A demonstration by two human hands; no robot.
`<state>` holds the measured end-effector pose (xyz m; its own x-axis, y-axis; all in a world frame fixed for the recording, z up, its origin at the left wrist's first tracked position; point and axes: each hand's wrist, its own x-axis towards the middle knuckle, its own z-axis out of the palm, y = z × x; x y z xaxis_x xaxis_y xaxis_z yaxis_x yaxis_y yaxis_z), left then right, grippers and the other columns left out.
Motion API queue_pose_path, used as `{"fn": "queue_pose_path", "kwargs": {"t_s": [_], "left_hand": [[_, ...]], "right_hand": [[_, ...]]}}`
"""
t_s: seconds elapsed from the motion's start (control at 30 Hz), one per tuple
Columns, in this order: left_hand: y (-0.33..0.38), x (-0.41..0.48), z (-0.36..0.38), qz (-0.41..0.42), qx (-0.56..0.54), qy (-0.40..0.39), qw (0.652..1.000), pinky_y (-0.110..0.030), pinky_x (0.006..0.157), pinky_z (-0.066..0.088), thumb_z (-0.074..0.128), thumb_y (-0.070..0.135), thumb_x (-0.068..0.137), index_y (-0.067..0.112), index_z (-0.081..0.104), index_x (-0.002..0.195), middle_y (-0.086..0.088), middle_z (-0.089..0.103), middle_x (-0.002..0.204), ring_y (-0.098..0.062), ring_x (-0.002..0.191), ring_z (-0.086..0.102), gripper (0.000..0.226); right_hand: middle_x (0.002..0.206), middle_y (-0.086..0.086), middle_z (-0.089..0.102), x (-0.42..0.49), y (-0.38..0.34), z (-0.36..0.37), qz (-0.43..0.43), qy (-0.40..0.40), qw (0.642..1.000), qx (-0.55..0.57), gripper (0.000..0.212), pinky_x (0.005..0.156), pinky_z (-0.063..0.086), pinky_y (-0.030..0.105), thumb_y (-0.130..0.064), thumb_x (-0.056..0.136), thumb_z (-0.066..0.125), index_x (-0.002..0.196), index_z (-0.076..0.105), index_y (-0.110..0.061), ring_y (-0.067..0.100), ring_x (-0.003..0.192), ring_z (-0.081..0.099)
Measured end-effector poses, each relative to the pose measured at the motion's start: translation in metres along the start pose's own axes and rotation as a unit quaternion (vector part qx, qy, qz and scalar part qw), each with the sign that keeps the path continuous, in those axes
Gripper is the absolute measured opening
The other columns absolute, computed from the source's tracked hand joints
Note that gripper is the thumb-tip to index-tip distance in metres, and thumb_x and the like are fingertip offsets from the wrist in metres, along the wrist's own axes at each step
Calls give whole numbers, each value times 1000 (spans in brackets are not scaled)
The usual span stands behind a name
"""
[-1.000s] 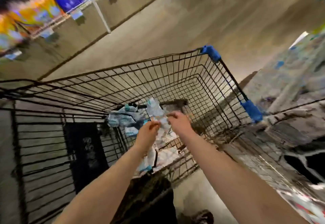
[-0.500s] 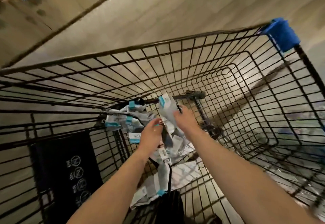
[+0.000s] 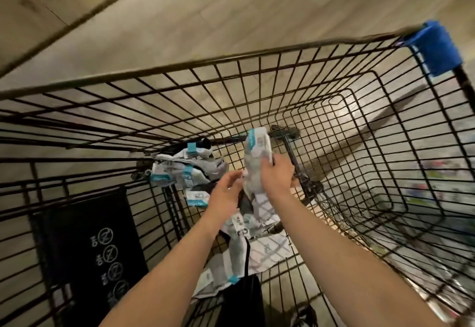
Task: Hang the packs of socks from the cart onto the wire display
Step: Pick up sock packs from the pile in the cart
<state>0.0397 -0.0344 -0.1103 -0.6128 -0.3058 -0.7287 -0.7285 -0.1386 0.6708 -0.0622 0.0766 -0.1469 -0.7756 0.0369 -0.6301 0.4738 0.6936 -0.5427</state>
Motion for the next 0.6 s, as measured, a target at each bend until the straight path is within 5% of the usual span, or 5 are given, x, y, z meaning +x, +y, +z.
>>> {"fn": "queue_pose_path", "kwargs": {"t_s": [0.1,0.2,0.3,0.47,0.6], "left_hand": [[10,-12,-5,-8,-22,39,999,-24,93,46,51,34,103,28,59,123,9,62,121,-11,114,59,22],[24,-25,-8,-26,-43,50,997,-31,102,44,51,40,102,26,54,136,9,58,130,-11,119,54,37],[34,-41,-8,-61,-81,22,995,-38,104,45,54,51,98,31,56,130,9,61,126,-12,117,56,37],[40,-69,-3,-54,-165,-8,985,-16,77,54,62,35,98,28,64,115,6,73,111,-2,94,70,19],[30,-85,-7,-23,-203,27,979,-19,74,55,61,28,99,24,61,119,0,71,116,-9,101,69,21]], "right_hand": [[101,0,66,-45,-29,-32,2,22,999,41,35,94,50,45,-50,95,42,104,65,-25,23,101,61],[100,2,63,-74,-30,-50,7,5,997,72,16,67,45,11,-31,104,45,100,59,-23,21,99,58],[100,0,61,-99,-27,-55,-29,-10,992,125,16,75,49,22,-24,104,46,102,62,-23,20,99,59],[106,-4,65,-126,-23,-48,-42,-102,989,102,22,91,54,49,-38,94,42,99,63,-41,22,104,60],[129,-4,48,-138,-23,-46,-65,-126,988,58,26,104,48,45,-39,99,47,121,61,-35,16,121,47]]}}
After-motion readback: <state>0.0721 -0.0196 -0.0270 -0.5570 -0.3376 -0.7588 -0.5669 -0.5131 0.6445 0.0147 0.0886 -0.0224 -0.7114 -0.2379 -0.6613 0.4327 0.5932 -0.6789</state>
